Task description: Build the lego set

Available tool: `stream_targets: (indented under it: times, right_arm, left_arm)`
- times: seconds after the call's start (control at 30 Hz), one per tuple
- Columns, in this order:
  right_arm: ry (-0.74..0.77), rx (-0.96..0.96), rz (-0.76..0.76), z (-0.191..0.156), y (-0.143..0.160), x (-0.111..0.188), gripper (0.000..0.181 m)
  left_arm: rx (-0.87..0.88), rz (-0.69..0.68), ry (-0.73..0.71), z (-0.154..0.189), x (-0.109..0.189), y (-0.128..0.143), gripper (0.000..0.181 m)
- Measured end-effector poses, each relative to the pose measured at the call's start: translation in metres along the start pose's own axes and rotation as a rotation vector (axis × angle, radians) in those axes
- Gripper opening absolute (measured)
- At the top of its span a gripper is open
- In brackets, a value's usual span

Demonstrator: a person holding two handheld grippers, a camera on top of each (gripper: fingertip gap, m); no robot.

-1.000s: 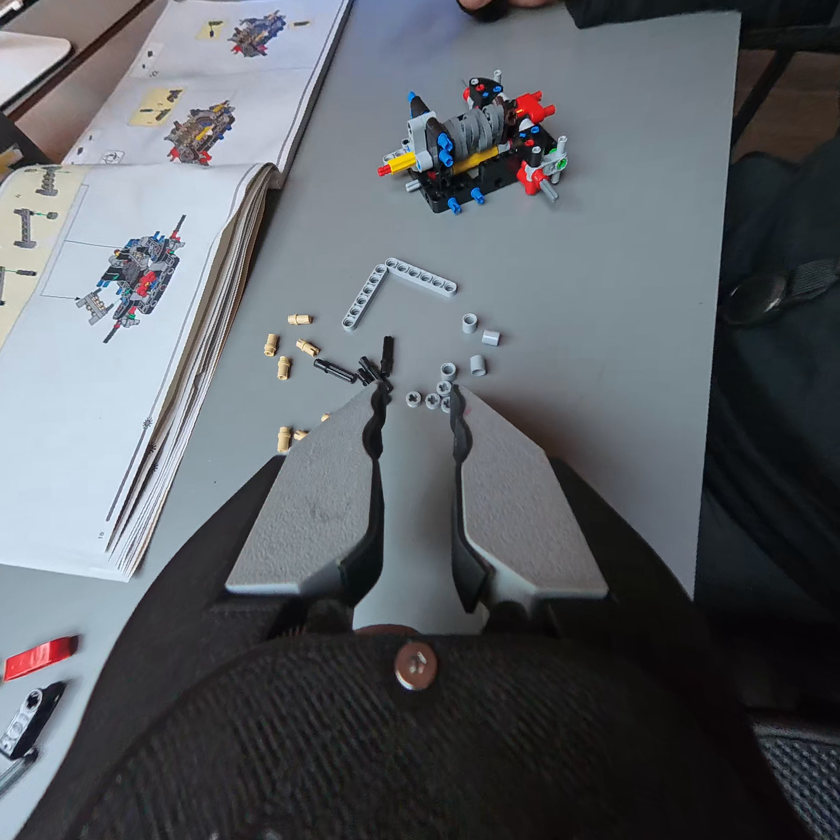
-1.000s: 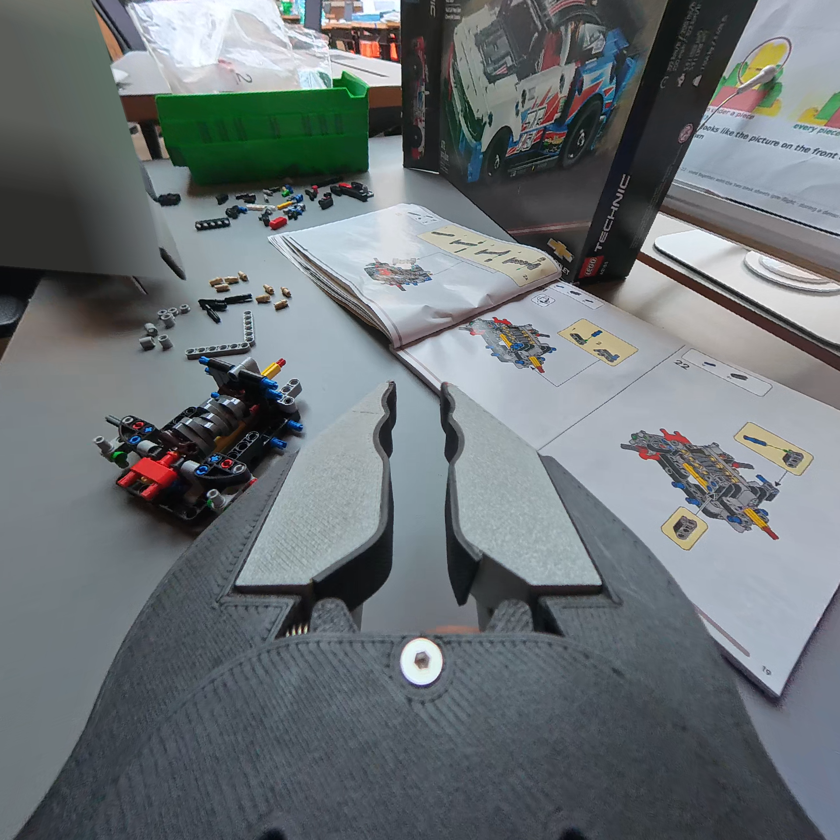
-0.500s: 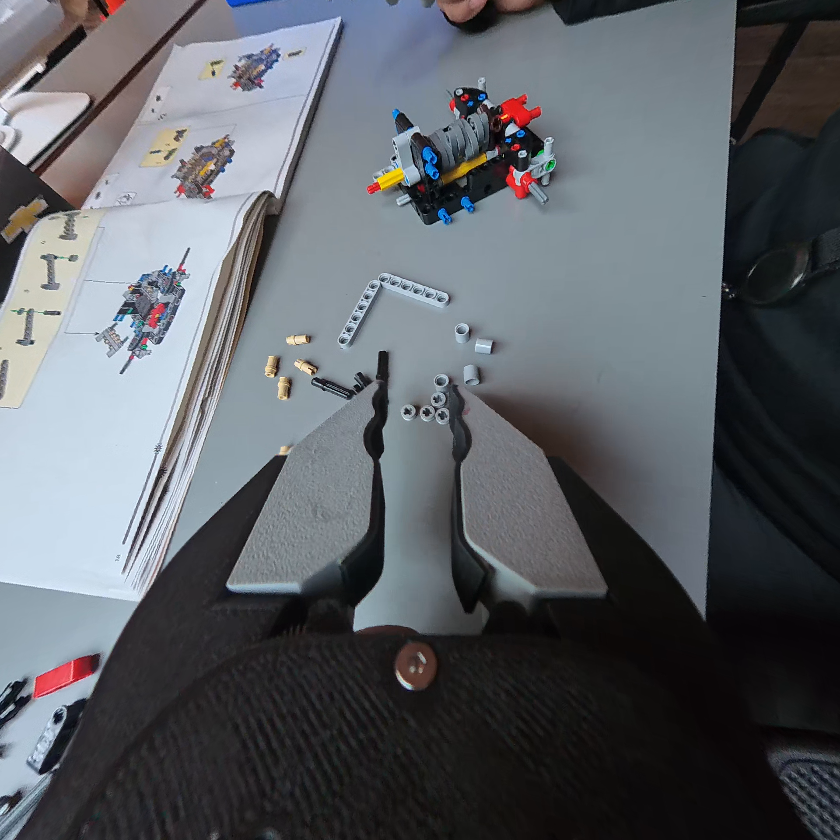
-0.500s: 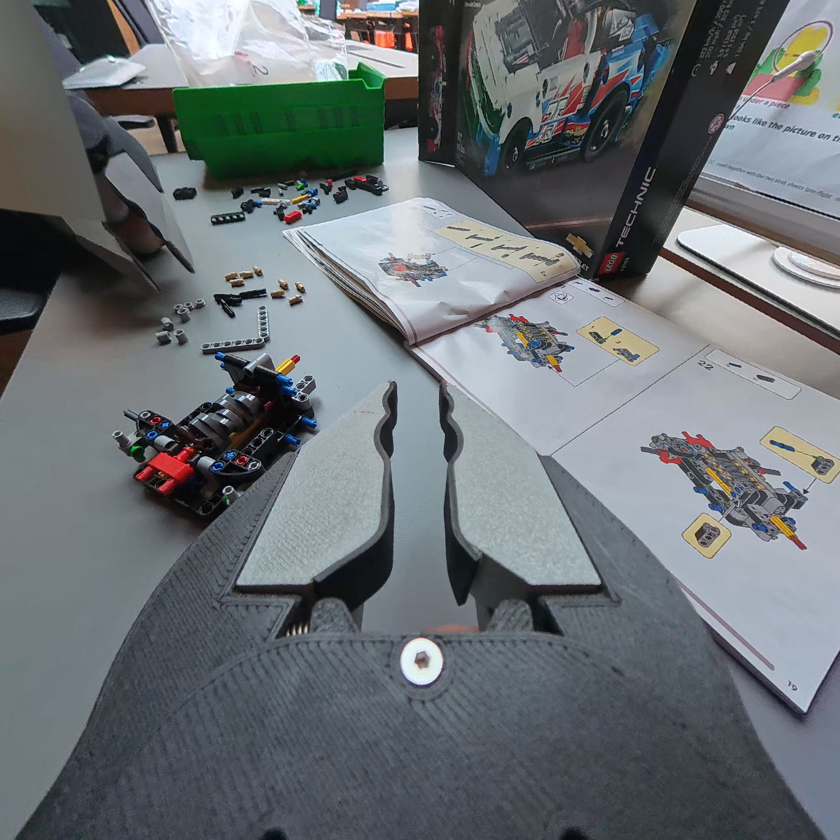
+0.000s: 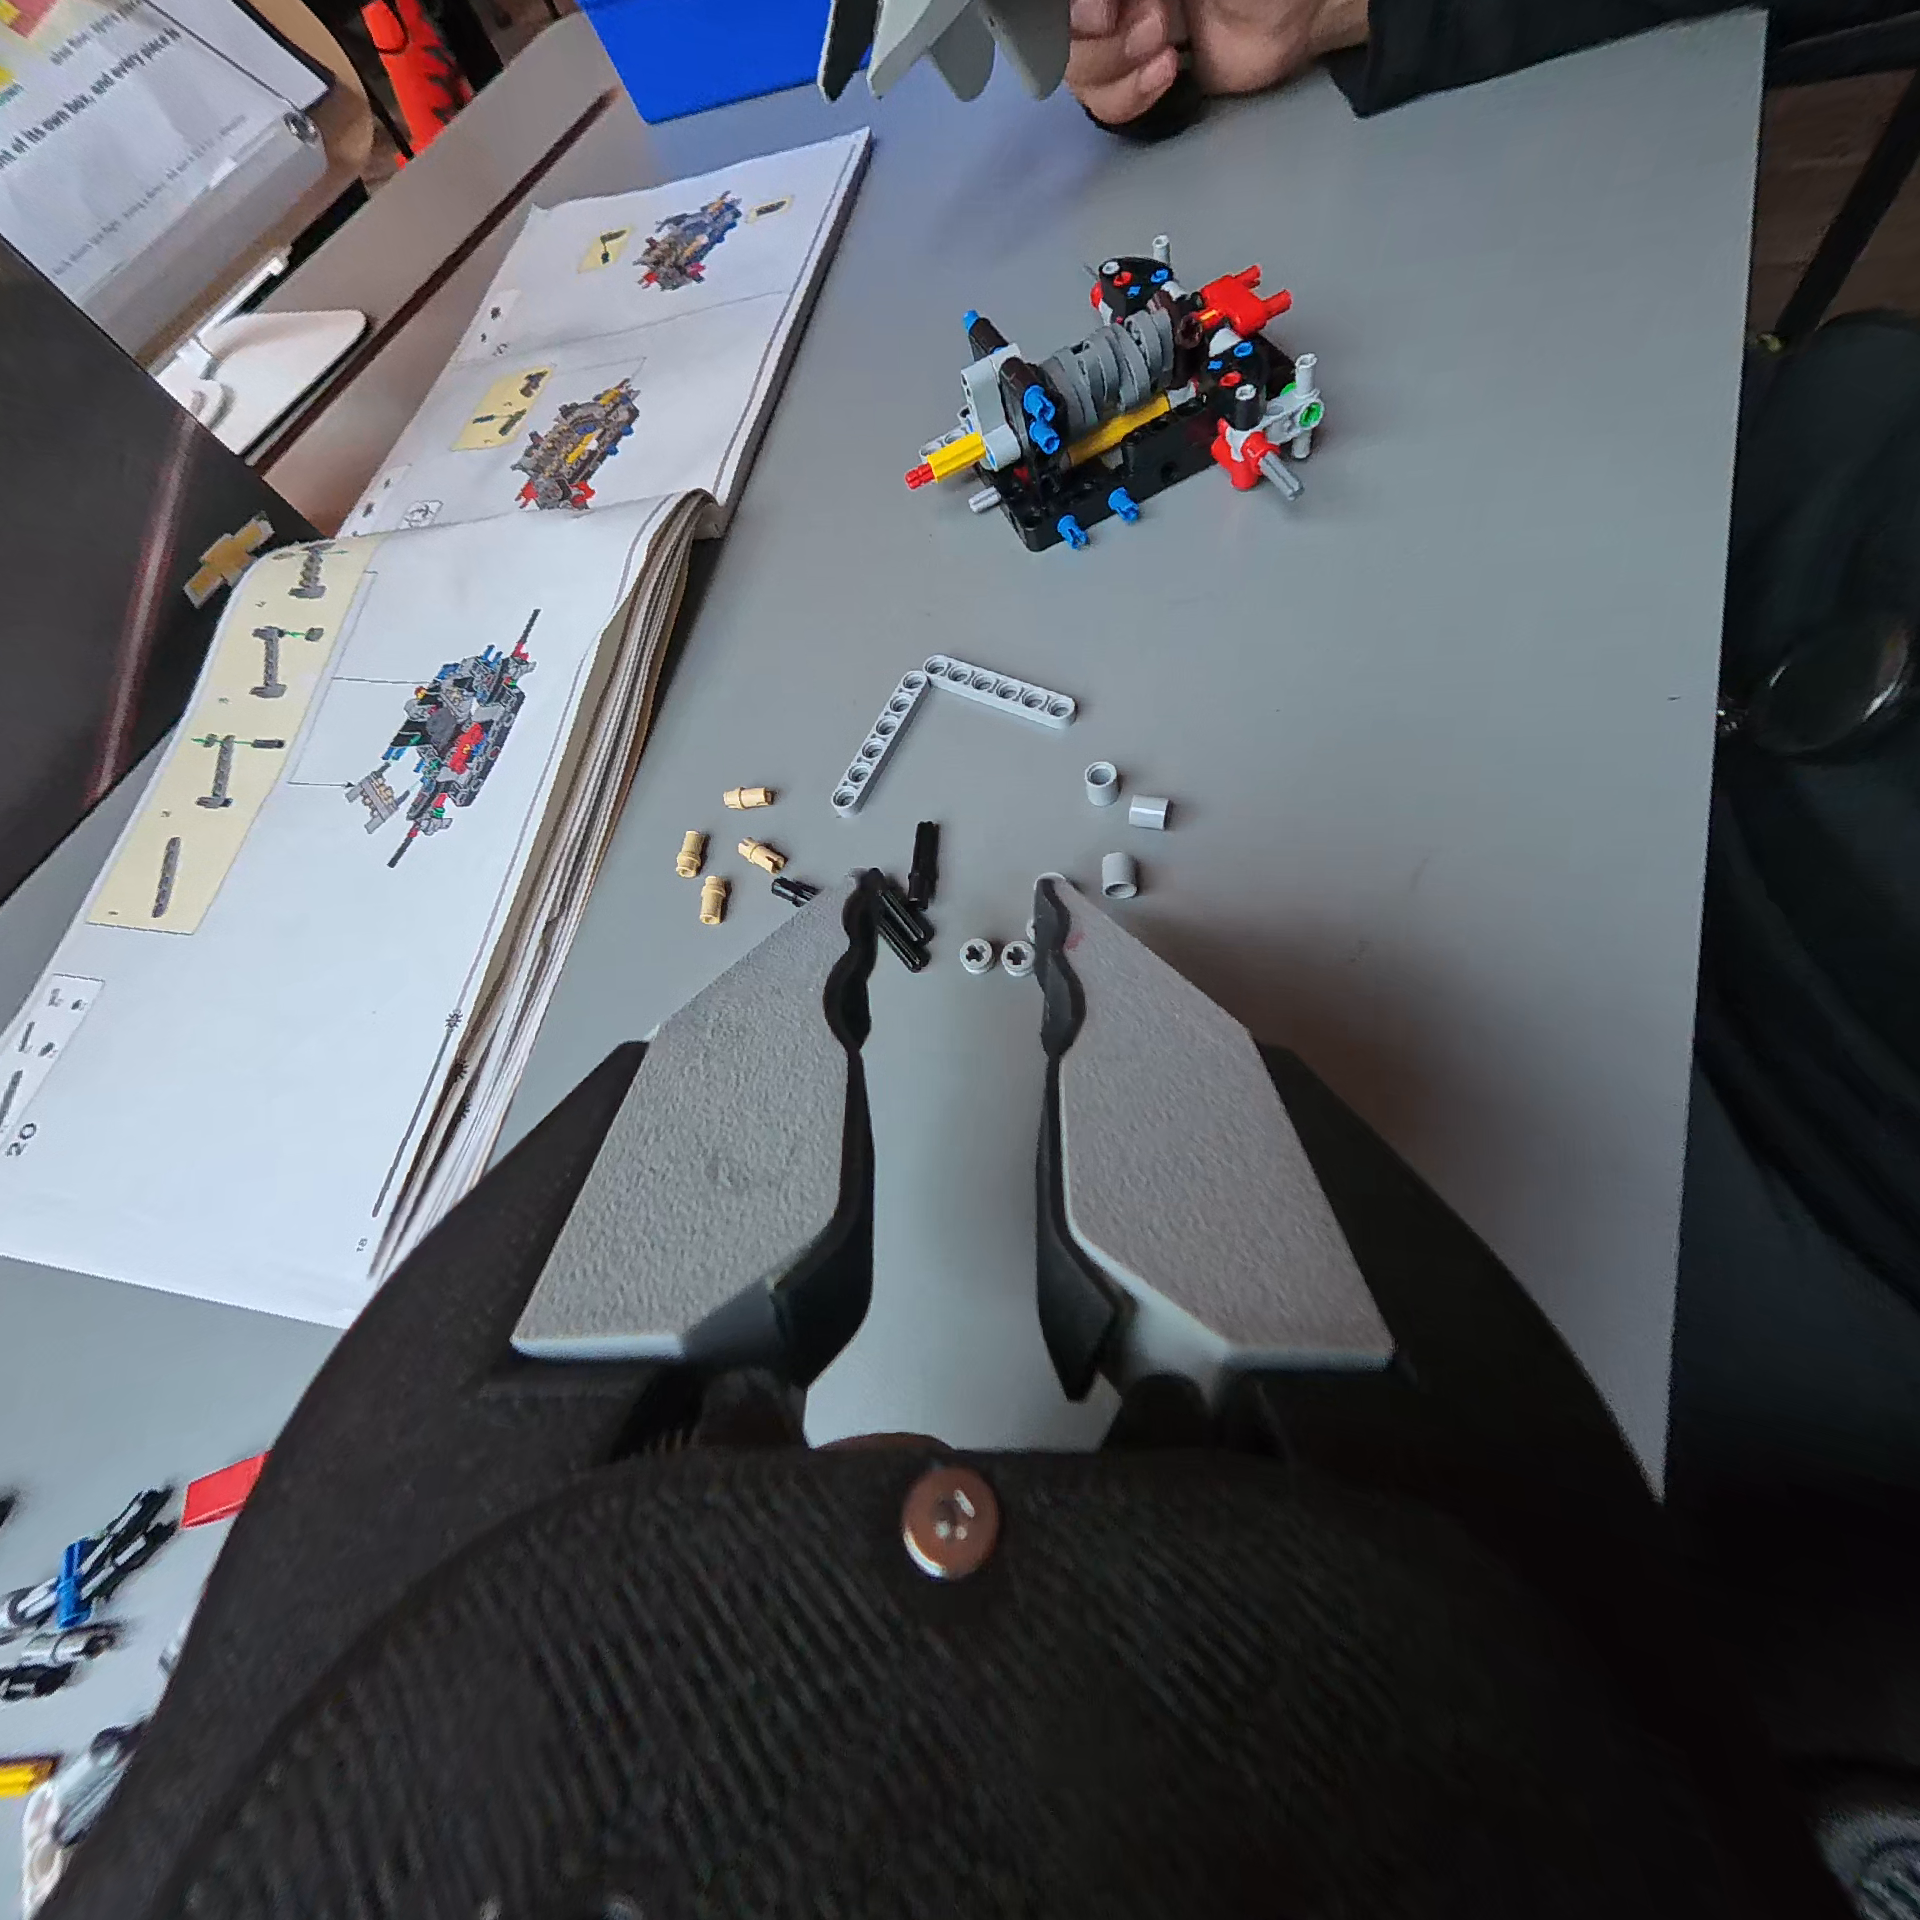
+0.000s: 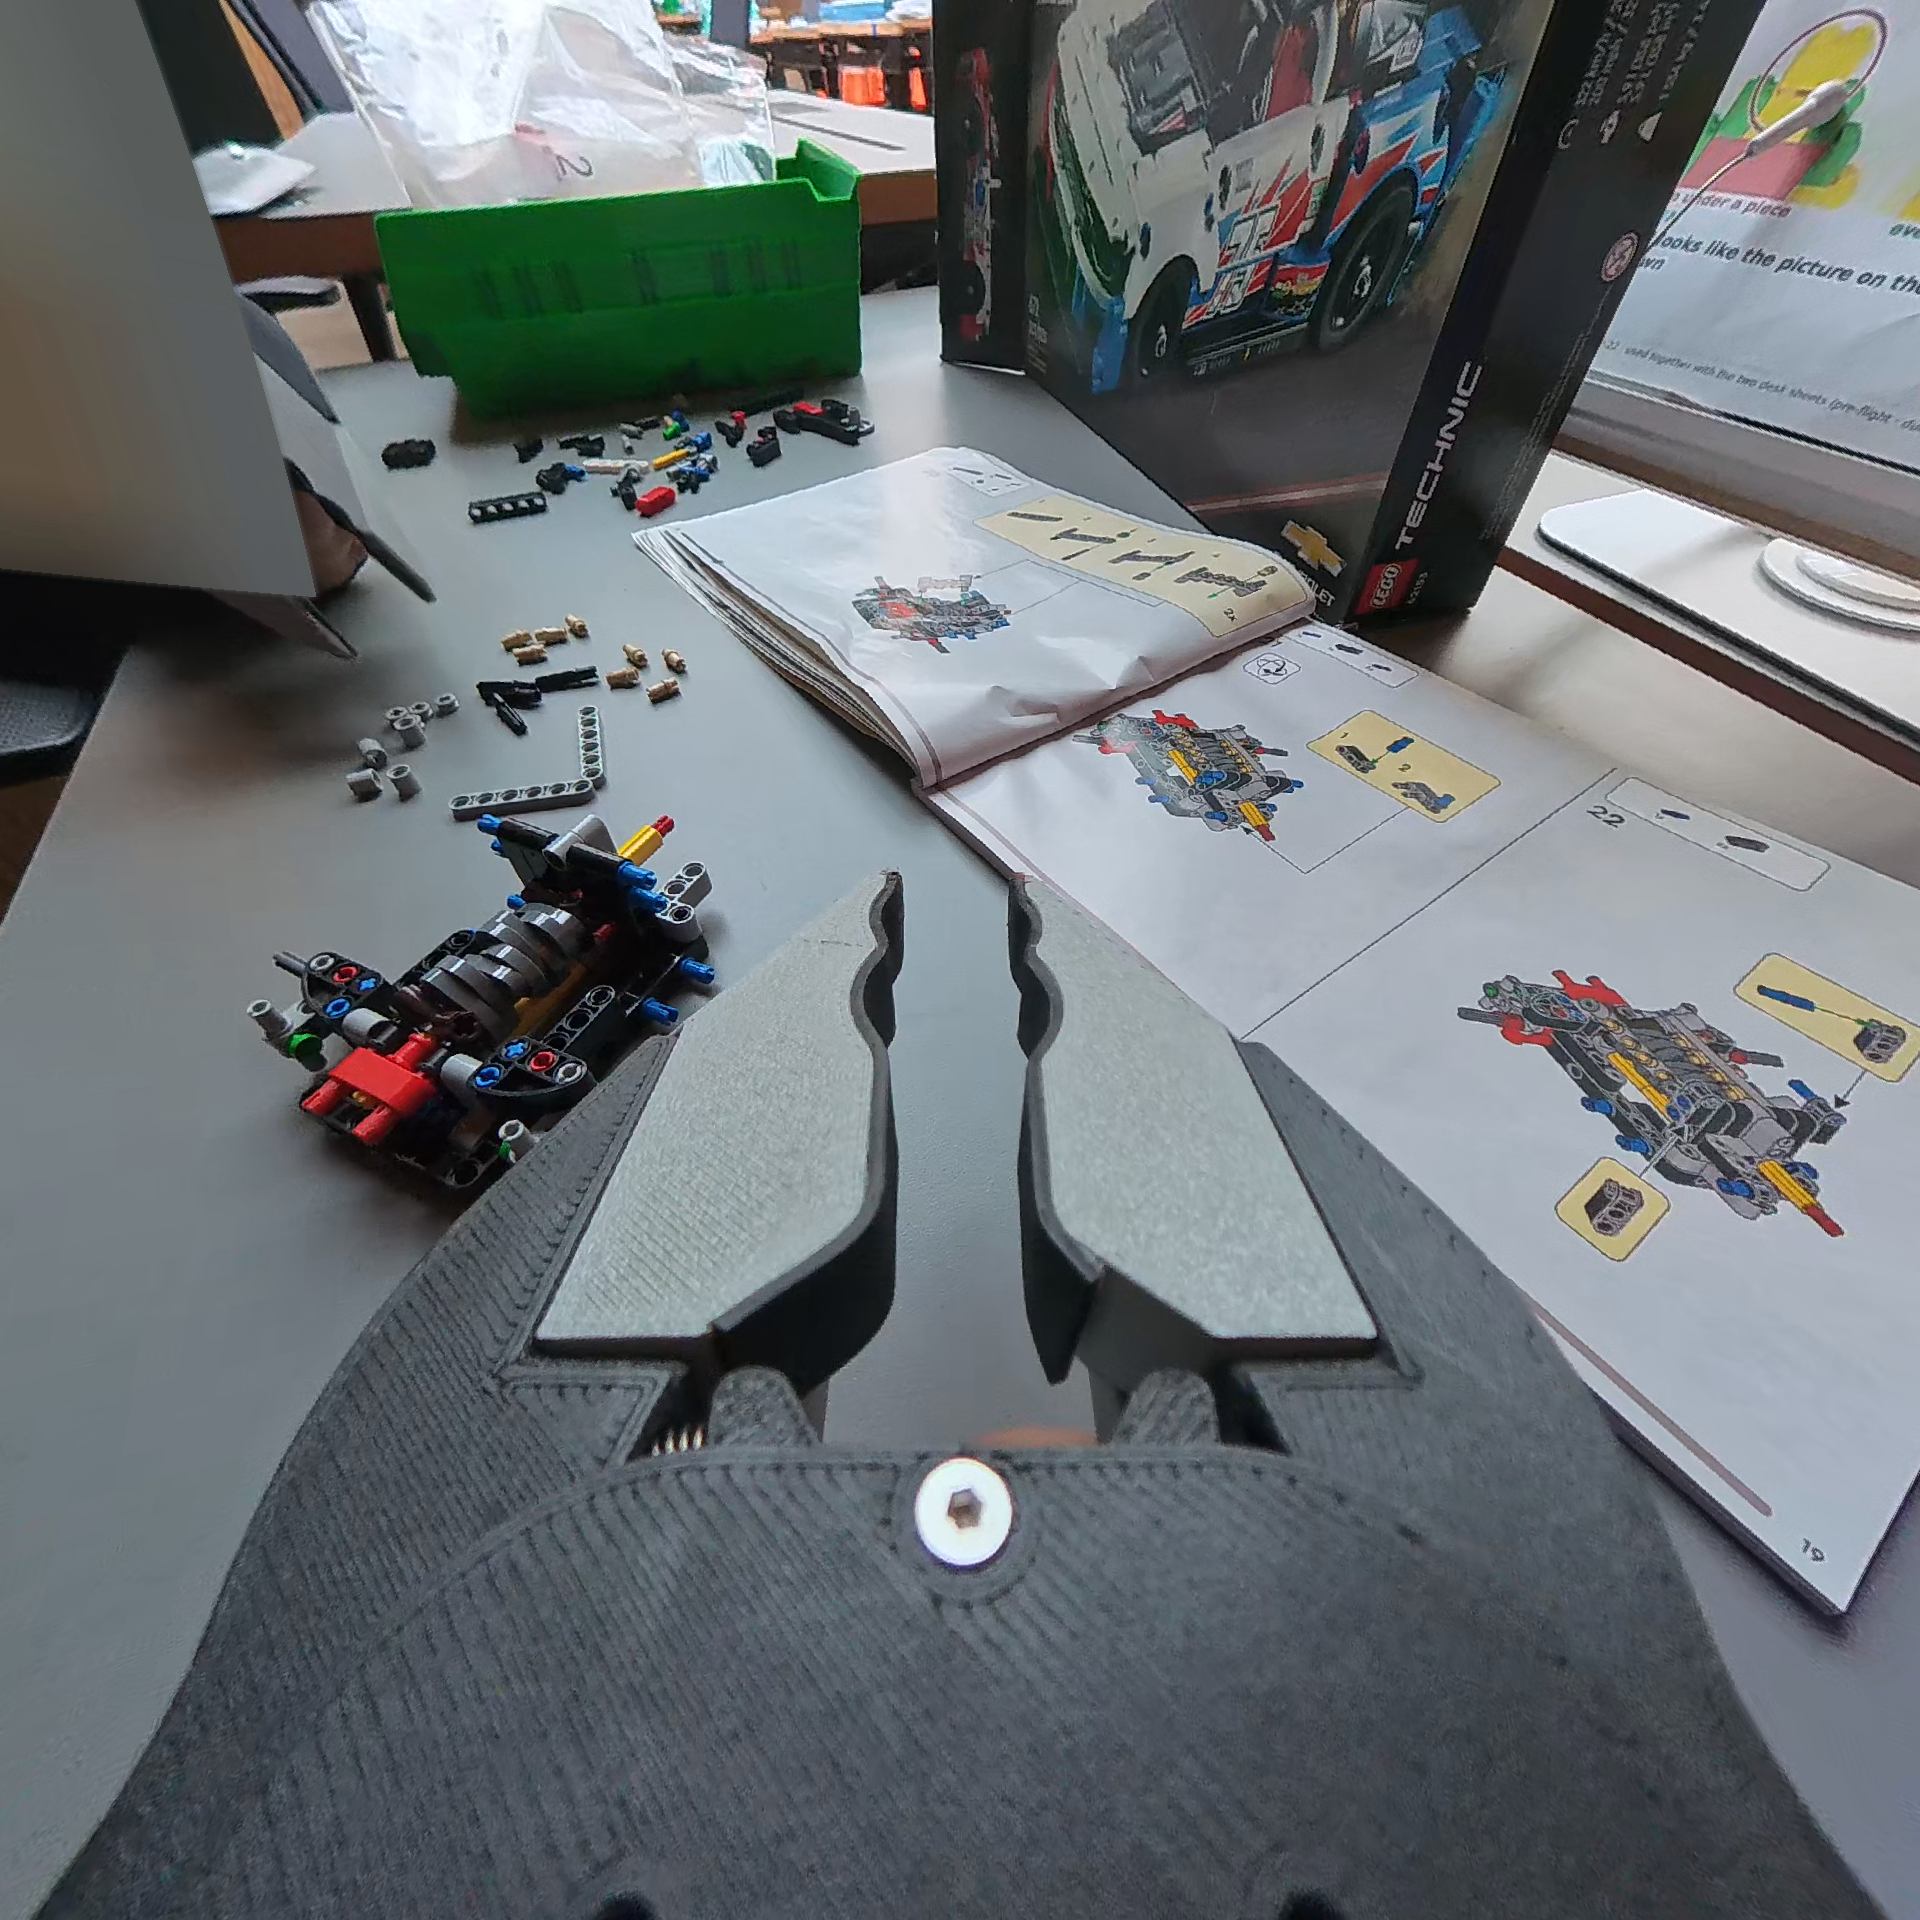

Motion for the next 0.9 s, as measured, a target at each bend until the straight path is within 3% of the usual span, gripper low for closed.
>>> stream_targets:
  times: [0.03,0.4,0.9]
  right_arm:
    - [0.000,0.000,-0.001,0.000,0.000,0.000,0.017]
    - [-0.002,0.010,-0.004,-0.001,0.000,-0.001,0.017]
    - [-0.003,0.014,-0.008,-0.002,0.001,-0.001,0.017]
  left_arm:
    - [0.001,0.012,-0.009,-0.001,0.001,-0.001,0.027]
    - [0.073,0.077,-0.053,-0.014,0.008,-0.007,0.042]
    - [0.092,0.106,-0.066,-0.018,0.012,-0.010,0.040]
Point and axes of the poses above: each gripper's, where its closed fingertips meet, x back along the fingers, y out of its underside, z = x × y across the jaws, the point moved 1 cm from there along x, back along the fingers, and after that the axes turned 1 degree about -y, right-handed, at the moved point
